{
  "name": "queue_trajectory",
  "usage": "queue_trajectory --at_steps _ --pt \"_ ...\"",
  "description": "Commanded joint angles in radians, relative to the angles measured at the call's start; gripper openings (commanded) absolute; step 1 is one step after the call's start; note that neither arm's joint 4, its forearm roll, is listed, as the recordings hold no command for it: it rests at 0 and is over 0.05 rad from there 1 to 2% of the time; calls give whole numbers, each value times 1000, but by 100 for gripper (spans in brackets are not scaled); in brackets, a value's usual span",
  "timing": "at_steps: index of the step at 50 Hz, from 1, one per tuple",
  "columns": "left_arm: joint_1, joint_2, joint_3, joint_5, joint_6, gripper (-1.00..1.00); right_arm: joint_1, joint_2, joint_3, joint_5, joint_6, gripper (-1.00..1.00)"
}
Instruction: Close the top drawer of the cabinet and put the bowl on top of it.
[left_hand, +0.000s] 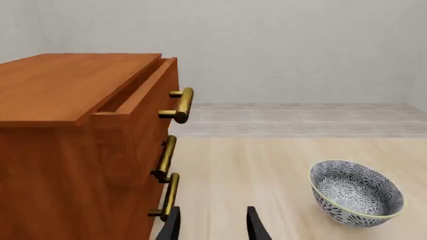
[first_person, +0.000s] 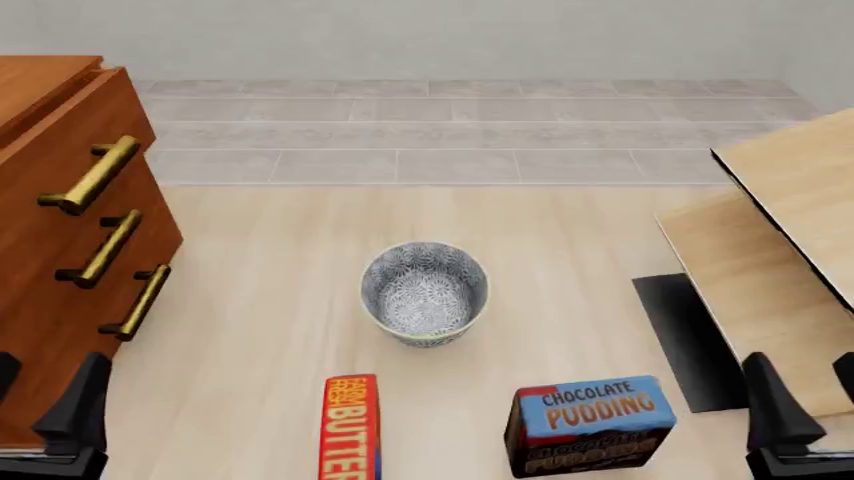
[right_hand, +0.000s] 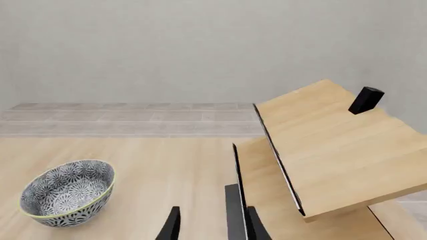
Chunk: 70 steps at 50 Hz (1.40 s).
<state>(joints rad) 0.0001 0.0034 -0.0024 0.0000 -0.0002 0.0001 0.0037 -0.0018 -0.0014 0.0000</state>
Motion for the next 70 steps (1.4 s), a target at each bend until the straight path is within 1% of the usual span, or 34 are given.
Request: queue_trajectory --at_steps 1,3,28,30,31,32,33,34,35,37,38,40,41,42,44,46,50,51,52,54,56,57,60,63,66,68,70 --pt "0 18 -25 8 0 100 0 3 -3 0 0 100" --pt "0 4 -2 -1 0 100 0 3 -3 1 0 100" --pt "0 2 -1 -3 4 100 0 0 -2 2 0 100" --pt "-8 37 -3 -8 11 100 0 0 -2 2 0 100" --pt "-6 3 -17 15 -23 100 0 0 -2 2 0 100" --pt "7 22 -28 20 -38 100 0 0 -2 2 0 100" --pt "-18 44 -45 29 -16 100 0 0 -2 3 0 100" --pt "-27 66 -86 53 -12 100 0 0 -2 2 0 100" --pt "-32 59 -102 71 -21 100 0 0 -2 2 1 100" --pt "-35 55 -95 70 -33 100 0 0 -2 2 0 100" --pt "-45 57 -114 86 -41 100 0 0 -2 2 0 100" --pt "-90 44 -139 101 -52 100 0 0 -2 2 0 100" --pt "-81 30 -154 116 -50 100 0 0 -2 2 0 100" --pt "-65 47 -162 116 -82 100 0 0 -2 2 0 100" --pt "-95 70 -184 102 -80 100 0 0 -2 2 0 100" --pt "-74 81 -207 105 -74 100 0 0 -2 2 0 100" --pt "-83 107 -239 102 -71 100 0 0 -2 2 0 100" --pt "-70 127 -248 102 -72 100 1 0 -2 2 1 100" --pt "-68 140 -258 103 -88 100 0 0 -2 2 0 100" --pt "-83 166 -273 105 -76 100 0 0 -2 2 0 100" --pt "-79 189 -289 104 -87 100 0 0 -2 3 0 100" --pt "-83 196 -293 101 -80 100 1 0 -2 2 0 100" --pt "-71 222 -308 91 -92 100 0 0 -2 2 0 100" --pt "-68 273 -323 69 -84 100 0 0 -2 2 0 100" --pt "-74 299 -347 73 -77 100 0 0 -2 2 1 100" --pt "-46 331 -362 83 -109 100 0 0 -2 2 0 100" --pt "-57 335 -367 80 -96 100 1 0 -2 2 0 100"
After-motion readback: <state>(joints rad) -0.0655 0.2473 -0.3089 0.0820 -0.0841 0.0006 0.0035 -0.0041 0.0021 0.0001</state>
